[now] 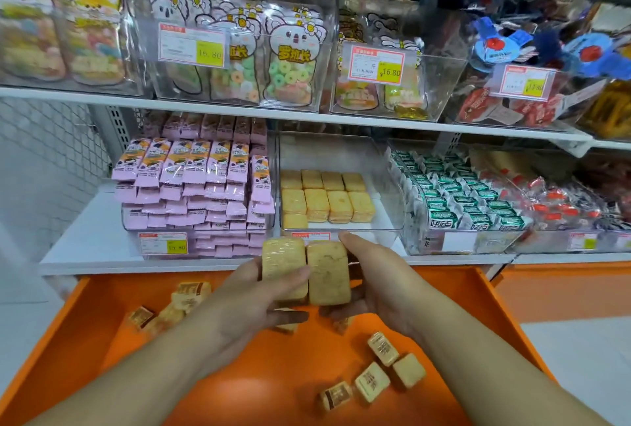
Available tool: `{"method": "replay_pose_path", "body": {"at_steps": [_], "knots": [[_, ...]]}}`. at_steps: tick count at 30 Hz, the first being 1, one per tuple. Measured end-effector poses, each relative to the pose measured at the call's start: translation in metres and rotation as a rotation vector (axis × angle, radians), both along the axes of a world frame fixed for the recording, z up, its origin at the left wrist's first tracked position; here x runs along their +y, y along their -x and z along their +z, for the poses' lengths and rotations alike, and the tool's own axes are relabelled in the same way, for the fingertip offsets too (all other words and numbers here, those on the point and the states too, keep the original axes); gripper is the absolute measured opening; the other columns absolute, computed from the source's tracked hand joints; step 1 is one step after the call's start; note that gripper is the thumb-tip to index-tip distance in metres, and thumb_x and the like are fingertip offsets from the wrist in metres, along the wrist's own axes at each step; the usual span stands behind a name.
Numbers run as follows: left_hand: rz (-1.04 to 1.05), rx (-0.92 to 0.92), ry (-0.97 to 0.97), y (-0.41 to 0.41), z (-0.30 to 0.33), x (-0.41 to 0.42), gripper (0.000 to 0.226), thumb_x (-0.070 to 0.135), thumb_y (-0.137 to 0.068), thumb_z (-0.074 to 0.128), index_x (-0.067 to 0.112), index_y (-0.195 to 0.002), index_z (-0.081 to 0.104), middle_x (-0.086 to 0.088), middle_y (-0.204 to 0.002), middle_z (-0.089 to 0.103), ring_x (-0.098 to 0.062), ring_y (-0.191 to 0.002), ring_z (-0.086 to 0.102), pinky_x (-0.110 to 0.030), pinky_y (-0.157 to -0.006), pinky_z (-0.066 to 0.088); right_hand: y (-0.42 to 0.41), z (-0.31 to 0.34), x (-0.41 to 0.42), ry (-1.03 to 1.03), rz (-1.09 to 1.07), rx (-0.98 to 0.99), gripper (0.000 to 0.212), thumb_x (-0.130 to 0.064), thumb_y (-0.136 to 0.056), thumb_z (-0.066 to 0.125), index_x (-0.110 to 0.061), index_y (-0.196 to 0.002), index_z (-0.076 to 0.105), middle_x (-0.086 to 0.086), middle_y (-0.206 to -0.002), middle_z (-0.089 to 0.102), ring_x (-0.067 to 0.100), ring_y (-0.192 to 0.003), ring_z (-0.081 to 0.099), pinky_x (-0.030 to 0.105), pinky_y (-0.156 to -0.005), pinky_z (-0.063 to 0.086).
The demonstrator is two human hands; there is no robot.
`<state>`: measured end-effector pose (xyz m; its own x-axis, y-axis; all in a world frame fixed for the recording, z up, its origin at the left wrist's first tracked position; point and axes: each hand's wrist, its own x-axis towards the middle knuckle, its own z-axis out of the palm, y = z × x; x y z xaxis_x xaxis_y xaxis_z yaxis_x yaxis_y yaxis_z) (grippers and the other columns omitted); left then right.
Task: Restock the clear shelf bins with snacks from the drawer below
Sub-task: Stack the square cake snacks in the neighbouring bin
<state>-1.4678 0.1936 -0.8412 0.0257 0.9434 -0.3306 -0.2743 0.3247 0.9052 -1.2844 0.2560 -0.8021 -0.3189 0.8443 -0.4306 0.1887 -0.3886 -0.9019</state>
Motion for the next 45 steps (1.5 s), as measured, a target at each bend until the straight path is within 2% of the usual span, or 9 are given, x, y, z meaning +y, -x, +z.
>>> {"method": "replay_pose_path", "body": {"at_steps": [5,8,13,23,27,30,35,40,45], "knots": [[0.057,0.058,-0.003,0.000,-0.009,0.014,0.038,0.009,-0.077,0.085,0.008,-0.113,0.074,-0.012,-0.104,0.079,-0.031,-0.100,0.076,-0.043,-0.082,0.062,0.004,-0.005,0.012,0.054,0.108,-0.172,0.061,-0.064,-0.106,0.037,-0.014,-0.117,0.070,0.017,-0.099,0.078,0.048,-0.079,0.075,0.053,-0.071,0.063],[0.095,0.078,0.009,-0.002,-0.013,0.020,0.030,0.007,-0.080,0.085,0.010,-0.109,0.076,-0.013,-0.099,0.080,-0.030,-0.093,0.077,-0.040,-0.077,0.063,-0.006,-0.007,0.020,-0.363,0.254,-0.452,0.052,-0.072,-0.092,0.057,-0.037,-0.130,0.056,-0.006,-0.128,0.064,0.020,-0.104,0.072,0.050,-0.092,0.060],[0.068,0.115,0.003,-0.010,-0.015,0.030,0.035,0.009,-0.079,0.086,0.010,-0.112,0.073,-0.017,-0.098,0.079,-0.035,-0.085,0.076,-0.044,-0.074,0.061,-0.012,-0.004,0.017,-0.753,0.585,-0.671,0.112,-0.057,-0.075,0.086,-0.048,-0.161,0.015,-0.032,-0.156,0.024,0.001,-0.142,0.037,0.032,-0.113,0.044],[-0.020,0.080,-0.055,-0.029,-0.006,0.071,0.037,0.005,-0.084,0.081,0.014,-0.119,0.071,-0.013,-0.106,0.078,-0.033,-0.103,0.074,-0.043,-0.085,0.059,-0.024,-0.004,0.051,-0.935,0.335,-0.661,0.089,-0.053,-0.063,0.092,-0.051,-0.141,0.050,-0.022,-0.130,0.057,0.000,-0.119,0.053,0.023,-0.101,0.047],[0.016,0.033,-0.064,-0.026,-0.010,0.081,0.061,0.031,-0.073,0.085,0.018,-0.129,0.064,-0.006,-0.111,0.078,-0.026,-0.105,0.075,-0.048,-0.097,0.058,-0.024,-0.004,0.073,-0.958,0.304,-0.627,0.080,-0.048,-0.065,0.094,-0.044,-0.136,0.057,-0.020,-0.126,0.062,0.000,-0.115,0.058,0.024,-0.096,0.051],[-0.005,0.299,-0.147,-0.026,-0.008,0.075,0.063,0.056,-0.080,0.077,0.035,-0.135,0.055,0.018,-0.123,0.068,-0.008,-0.109,0.068,-0.040,-0.098,0.056,-0.021,-0.001,0.106,-0.970,0.241,-0.647,0.076,-0.045,-0.067,0.094,-0.042,-0.134,0.058,-0.016,-0.123,0.064,0.005,-0.109,0.061,0.028,-0.091,0.053],[-0.121,0.909,-0.319,-0.020,-0.016,0.065,0.061,0.045,-0.105,0.050,0.043,-0.159,0.022,0.030,-0.158,0.020,0.012,-0.129,0.036,-0.022,-0.112,0.031,-0.008,-0.008,0.164,-0.903,0.260,-0.813,0.085,-0.042,-0.065,0.097,-0.037,-0.140,0.057,-0.008,-0.123,0.064,0.013,-0.109,0.060,0.025,-0.088,0.045],[-0.216,1.043,-0.370,-0.006,-0.025,0.064,0.068,0.046,-0.106,0.047,0.056,-0.158,0.004,0.047,-0.155,-0.006,0.013,-0.142,0.017,-0.016,-0.116,0.016,0.007,-0.037,0.185,-0.838,0.442,-0.915,0.087,-0.037,-0.066,0.096,-0.032,-0.144,0.057,-0.011,-0.128,0.063,0.011,-0.112,0.057,0.022,-0.088,0.040],[-0.207,1.018,-0.402,0.003,-0.031,0.069,0.064,0.048,-0.106,0.048,0.057,-0.156,0.011,0.049,-0.153,0.002,0.013,-0.141,0.026,-0.016,-0.114,0.024,0.007,-0.037,0.203,-0.815,0.507,-1.002,0.088,-0.043,-0.064,0.094,-0.037,-0.143,0.057,-0.008,-0.127,0.061,0.016,-0.111,0.055,0.025,-0.087,0.041]]}}
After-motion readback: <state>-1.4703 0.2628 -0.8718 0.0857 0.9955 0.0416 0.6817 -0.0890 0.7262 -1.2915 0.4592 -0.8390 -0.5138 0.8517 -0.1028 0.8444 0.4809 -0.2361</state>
